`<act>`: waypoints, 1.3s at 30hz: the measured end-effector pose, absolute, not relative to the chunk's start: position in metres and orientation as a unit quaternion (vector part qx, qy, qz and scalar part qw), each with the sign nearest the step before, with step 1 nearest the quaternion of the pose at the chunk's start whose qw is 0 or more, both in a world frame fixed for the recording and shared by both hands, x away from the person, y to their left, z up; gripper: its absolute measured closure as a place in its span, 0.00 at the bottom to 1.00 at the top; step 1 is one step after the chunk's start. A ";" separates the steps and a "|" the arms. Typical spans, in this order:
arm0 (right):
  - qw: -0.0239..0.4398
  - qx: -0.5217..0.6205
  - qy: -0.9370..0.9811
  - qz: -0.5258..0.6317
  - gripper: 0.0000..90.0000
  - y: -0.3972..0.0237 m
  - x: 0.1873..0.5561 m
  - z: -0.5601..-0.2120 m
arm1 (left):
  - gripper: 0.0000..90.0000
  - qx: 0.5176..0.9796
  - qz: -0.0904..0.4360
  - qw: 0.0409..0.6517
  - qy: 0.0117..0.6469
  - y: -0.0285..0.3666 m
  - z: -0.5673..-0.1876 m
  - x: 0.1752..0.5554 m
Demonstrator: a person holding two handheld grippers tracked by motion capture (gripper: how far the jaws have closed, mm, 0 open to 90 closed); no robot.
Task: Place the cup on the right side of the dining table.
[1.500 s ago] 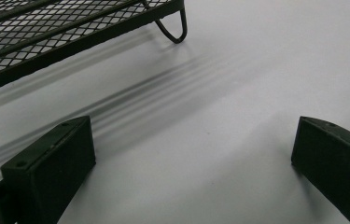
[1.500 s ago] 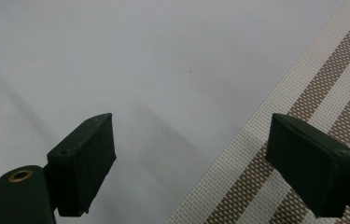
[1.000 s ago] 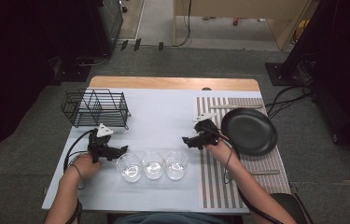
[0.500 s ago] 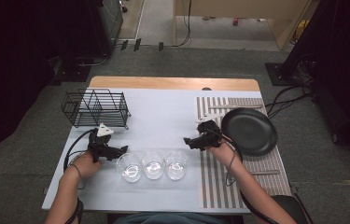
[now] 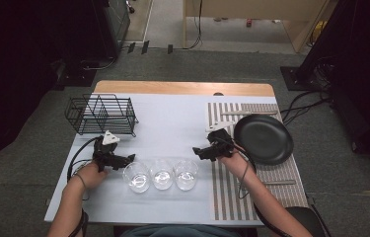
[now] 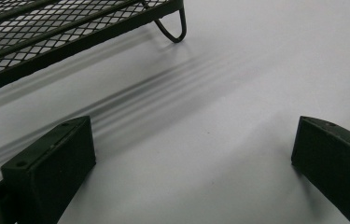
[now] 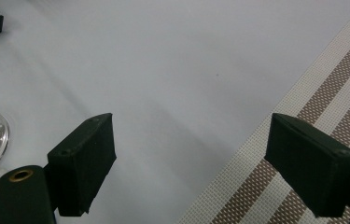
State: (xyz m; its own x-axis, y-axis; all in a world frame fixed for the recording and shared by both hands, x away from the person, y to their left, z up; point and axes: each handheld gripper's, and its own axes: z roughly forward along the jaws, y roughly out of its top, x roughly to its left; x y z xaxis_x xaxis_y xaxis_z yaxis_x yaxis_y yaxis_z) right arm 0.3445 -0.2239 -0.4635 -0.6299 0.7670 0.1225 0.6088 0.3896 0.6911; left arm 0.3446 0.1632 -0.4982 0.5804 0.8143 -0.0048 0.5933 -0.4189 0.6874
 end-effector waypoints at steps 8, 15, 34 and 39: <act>0.111 0.410 0.828 0.365 0.18 -0.225 0.344 -0.461 | 0.00 0.825 0.168 0.331 0.426 0.163 -0.498 0.344; 0.107 0.413 0.825 0.372 0.18 -0.226 0.342 -0.458 | 0.00 0.825 0.168 0.331 0.426 0.163 -0.498 0.344; 0.109 0.399 0.824 0.387 0.18 -0.224 0.334 -0.447 | 0.00 0.825 0.167 0.329 0.427 0.163 -0.498 0.345; 0.105 0.401 0.820 0.394 0.18 -0.222 0.332 -0.444 | 0.00 0.826 0.167 0.329 0.427 0.163 -0.498 0.345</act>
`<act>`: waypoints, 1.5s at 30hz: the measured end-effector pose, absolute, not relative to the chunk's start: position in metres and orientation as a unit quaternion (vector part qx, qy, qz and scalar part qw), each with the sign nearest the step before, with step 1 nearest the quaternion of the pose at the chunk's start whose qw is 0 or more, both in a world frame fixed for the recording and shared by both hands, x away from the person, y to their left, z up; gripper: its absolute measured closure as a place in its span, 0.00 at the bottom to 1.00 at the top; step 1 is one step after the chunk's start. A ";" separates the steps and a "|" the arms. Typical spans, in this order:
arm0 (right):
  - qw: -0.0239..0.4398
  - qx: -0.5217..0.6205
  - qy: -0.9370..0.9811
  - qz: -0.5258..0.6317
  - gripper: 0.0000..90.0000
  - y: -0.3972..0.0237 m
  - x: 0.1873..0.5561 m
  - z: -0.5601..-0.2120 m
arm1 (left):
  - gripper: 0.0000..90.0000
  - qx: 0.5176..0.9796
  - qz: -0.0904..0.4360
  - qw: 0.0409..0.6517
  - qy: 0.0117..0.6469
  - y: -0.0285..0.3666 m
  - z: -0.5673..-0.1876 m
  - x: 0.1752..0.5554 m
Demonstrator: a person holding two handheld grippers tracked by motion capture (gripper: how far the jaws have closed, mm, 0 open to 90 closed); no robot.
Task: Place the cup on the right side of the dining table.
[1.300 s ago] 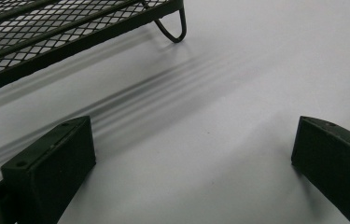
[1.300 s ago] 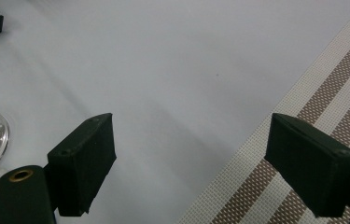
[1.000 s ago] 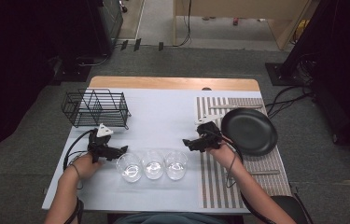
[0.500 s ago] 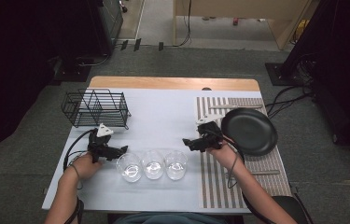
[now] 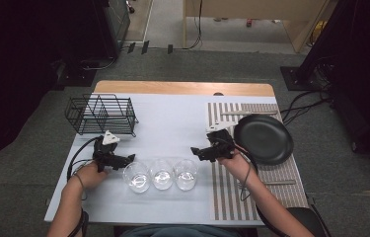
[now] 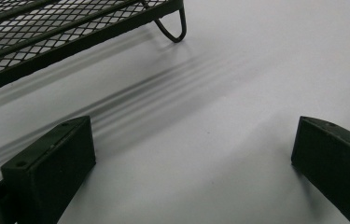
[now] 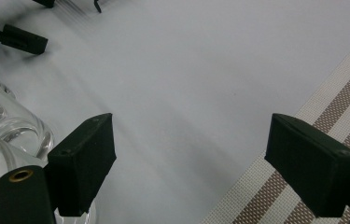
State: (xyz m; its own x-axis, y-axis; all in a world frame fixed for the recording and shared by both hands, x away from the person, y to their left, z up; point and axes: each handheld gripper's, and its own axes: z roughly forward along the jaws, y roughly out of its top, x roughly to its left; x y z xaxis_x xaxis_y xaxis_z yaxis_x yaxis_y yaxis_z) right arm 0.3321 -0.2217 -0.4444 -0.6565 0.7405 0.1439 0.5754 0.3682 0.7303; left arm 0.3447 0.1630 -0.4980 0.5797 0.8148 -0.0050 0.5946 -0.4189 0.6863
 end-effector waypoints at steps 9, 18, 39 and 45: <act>0.109 0.383 0.827 0.396 0.18 -0.219 0.330 -0.443 | 0.00 0.826 0.167 0.329 0.427 0.163 -0.498 0.345; 0.103 0.377 0.829 0.400 0.17 -0.217 0.329 -0.444 | 0.00 0.826 0.167 0.328 0.427 0.163 -0.498 0.345; 0.078 0.326 0.835 0.436 0.00 -0.213 0.321 -0.434 | 0.00 0.826 0.167 0.328 0.427 0.163 -0.498 0.345; 0.083 0.320 0.839 0.432 0.00 -0.211 0.320 -0.435 | 0.00 0.826 0.167 0.329 0.427 0.163 -0.498 0.345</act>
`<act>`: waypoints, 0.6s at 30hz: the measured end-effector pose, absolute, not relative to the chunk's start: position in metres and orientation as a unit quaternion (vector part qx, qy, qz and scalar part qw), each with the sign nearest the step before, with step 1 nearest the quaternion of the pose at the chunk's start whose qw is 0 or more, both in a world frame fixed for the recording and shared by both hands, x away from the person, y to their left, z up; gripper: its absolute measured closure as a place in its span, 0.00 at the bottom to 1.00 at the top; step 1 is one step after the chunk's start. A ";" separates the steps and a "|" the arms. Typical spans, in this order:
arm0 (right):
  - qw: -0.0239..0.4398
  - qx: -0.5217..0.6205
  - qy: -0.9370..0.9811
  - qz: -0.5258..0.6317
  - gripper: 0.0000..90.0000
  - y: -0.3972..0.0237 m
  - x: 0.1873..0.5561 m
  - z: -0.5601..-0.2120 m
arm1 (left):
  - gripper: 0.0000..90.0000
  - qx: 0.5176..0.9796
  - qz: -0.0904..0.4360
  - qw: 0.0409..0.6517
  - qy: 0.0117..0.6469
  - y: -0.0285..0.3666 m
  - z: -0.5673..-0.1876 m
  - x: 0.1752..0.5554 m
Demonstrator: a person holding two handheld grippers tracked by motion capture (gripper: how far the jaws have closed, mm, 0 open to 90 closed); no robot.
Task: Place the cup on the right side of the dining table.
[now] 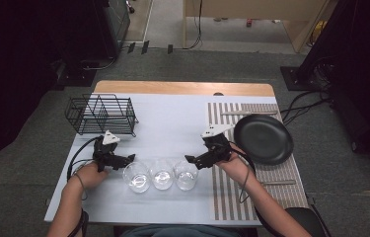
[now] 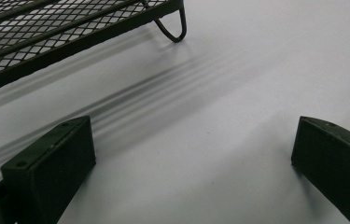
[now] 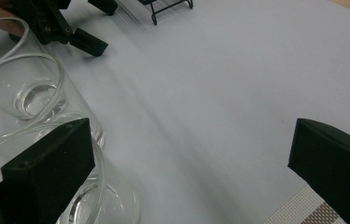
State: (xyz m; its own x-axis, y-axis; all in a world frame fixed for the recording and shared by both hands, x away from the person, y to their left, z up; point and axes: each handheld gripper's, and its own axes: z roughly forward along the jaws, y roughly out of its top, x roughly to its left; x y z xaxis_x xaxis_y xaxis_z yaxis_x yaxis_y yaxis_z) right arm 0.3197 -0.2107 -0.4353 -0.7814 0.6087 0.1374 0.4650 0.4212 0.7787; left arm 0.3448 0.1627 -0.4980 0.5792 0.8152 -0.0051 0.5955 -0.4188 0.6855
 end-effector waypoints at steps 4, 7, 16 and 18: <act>0.079 0.319 0.838 0.435 0.00 -0.211 0.319 -0.435 | 0.00 0.826 0.167 0.328 0.427 0.163 -0.498 0.345; 0.078 0.313 0.841 0.433 0.00 -0.209 0.318 -0.435 | 0.00 0.826 0.167 0.328 0.427 0.163 -0.498 0.345; 0.079 0.312 0.843 0.432 0.00 -0.206 0.315 -0.434 | 0.00 0.826 0.167 0.328 0.427 0.163 -0.498 0.345; 0.081 0.309 0.843 0.433 0.01 -0.205 0.315 -0.433 | 0.00 0.826 0.167 0.328 0.427 0.163 -0.498 0.345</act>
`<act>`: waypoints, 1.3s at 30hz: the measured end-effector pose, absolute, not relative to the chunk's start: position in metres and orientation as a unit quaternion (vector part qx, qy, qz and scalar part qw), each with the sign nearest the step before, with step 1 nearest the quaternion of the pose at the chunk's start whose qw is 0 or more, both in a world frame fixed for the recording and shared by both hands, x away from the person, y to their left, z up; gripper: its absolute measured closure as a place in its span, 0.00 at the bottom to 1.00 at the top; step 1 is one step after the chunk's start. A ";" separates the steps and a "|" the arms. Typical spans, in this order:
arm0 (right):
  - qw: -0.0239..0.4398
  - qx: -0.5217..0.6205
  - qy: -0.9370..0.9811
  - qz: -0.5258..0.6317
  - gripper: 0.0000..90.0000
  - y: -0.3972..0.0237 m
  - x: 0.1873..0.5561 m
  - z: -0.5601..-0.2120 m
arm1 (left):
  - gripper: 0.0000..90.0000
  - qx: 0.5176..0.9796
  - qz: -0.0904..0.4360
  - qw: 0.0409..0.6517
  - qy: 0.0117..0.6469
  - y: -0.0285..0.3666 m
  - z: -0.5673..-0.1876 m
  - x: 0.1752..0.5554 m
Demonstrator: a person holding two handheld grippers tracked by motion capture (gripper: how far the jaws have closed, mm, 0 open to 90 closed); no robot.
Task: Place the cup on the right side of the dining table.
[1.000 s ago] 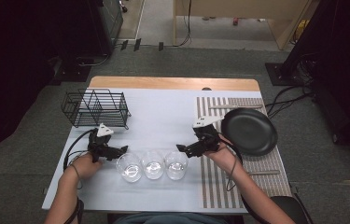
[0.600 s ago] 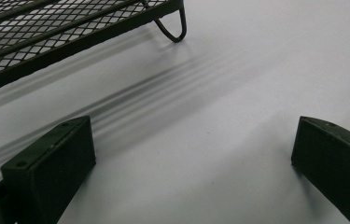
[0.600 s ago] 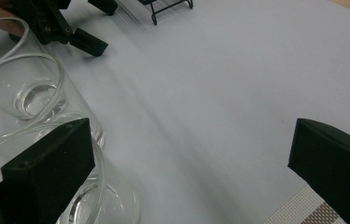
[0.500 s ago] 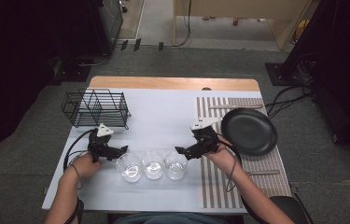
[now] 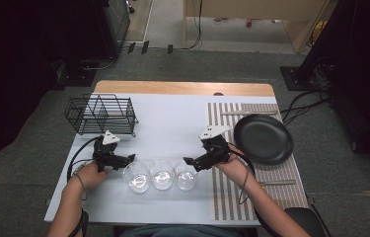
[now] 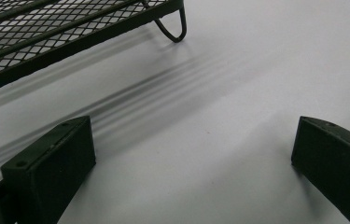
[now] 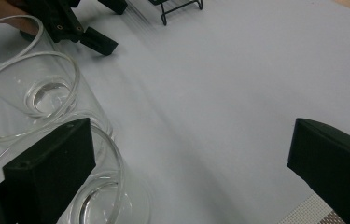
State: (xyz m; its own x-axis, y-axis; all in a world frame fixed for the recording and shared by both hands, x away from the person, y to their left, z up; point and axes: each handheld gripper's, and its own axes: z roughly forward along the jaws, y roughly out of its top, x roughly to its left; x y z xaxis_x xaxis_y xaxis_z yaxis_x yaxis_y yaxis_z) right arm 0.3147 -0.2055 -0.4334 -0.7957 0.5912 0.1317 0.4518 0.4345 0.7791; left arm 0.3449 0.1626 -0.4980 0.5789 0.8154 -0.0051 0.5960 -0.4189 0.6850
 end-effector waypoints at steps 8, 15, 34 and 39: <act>0.084 0.296 0.843 0.441 0.07 -0.200 0.310 -0.432 | 0.00 0.826 0.167 0.328 0.428 0.162 -0.498 0.345; 0.078 0.281 0.849 0.440 0.07 -0.195 0.307 -0.433 | 0.00 0.826 0.167 0.328 0.428 0.162 -0.498 0.345; 0.045 0.255 0.854 0.452 0.04 -0.184 0.298 -0.434 | 0.00 0.826 0.167 0.328 0.428 0.162 -0.498 0.345; 0.038 0.245 0.856 0.454 0.02 -0.182 0.296 -0.435 | 0.00 0.826 0.167 0.327 0.428 0.162 -0.498 0.345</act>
